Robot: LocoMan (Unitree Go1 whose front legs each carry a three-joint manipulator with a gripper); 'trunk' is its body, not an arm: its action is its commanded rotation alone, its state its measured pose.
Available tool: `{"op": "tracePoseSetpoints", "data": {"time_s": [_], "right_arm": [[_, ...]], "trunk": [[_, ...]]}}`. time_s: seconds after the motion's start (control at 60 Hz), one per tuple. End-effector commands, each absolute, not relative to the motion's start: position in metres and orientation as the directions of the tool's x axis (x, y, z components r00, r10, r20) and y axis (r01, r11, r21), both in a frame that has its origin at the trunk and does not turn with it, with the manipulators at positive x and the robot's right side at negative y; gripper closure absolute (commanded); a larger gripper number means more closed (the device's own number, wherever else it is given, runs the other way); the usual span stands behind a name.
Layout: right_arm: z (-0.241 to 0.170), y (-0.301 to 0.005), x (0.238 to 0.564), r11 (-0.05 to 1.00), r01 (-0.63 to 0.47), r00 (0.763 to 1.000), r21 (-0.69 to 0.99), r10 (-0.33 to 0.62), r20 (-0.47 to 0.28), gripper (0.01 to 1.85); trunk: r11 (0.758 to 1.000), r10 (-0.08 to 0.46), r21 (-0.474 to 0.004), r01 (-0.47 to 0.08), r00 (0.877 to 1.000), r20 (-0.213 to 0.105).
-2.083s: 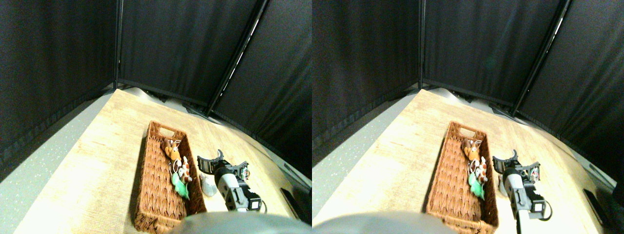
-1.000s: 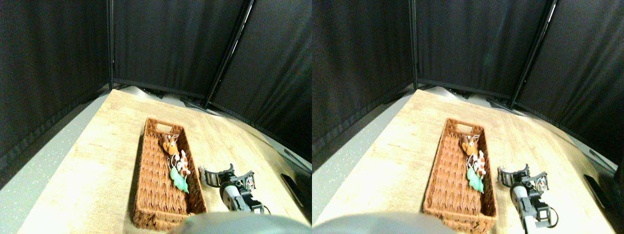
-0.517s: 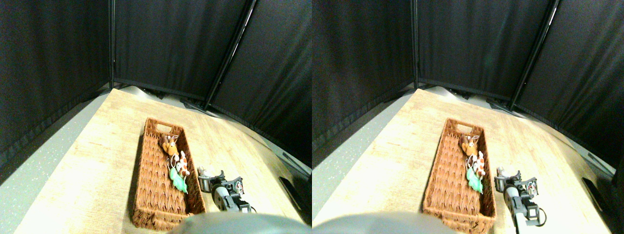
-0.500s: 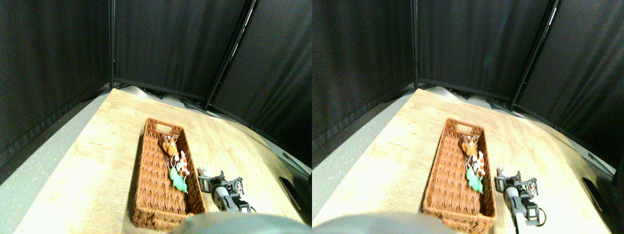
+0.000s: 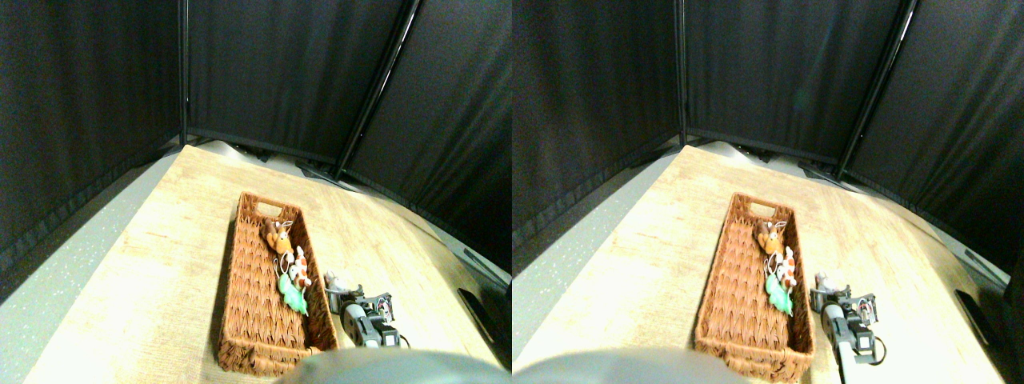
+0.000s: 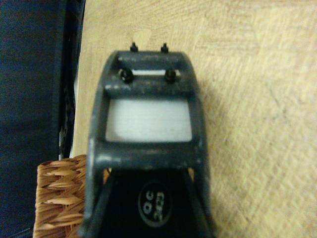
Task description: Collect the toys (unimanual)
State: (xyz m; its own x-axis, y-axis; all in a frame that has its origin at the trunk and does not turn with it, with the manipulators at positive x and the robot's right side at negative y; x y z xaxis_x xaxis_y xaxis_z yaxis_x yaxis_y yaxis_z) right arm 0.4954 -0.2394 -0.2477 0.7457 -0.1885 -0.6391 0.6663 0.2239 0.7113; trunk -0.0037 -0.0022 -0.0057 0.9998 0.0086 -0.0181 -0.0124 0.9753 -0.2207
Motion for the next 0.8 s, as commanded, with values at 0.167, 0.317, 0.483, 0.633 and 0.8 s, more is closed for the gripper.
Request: {"op": "tracePoseSetpoints", "data": {"time_s": [0.167, 0.317, 0.483, 0.633, 0.8], "right_arm": [[-0.248, -0.244, 0.502, 0.231, 0.628, 0.776, 0.743, -0.247, -0.58, 1.17], [-0.247, -0.242, 0.506, 0.337, 0.619, 0.785, 0.71, -0.313, -0.535, 1.66], [-0.24, -0.238, 0.509, 0.372, 0.634, 0.772, 0.678, -0.355, -0.528, 1.8], [-0.234, -0.238, 0.513, 0.385, 0.63, 0.774, 0.674, -0.378, -0.508, 1.8], [-0.222, -0.235, 0.516, 0.356, 0.58, 0.811, 0.733, -0.334, -0.48, 1.8]], "trunk": [[0.976, 0.009, -0.217, -0.018, 0.999, -0.042], [0.977, 0.006, -0.214, -0.015, 0.999, -0.044], [0.977, 0.002, -0.215, -0.012, 0.999, -0.046], [0.977, 0.003, -0.214, -0.012, 0.999, -0.043], [0.977, 0.001, -0.214, -0.009, 0.999, -0.037]]}}
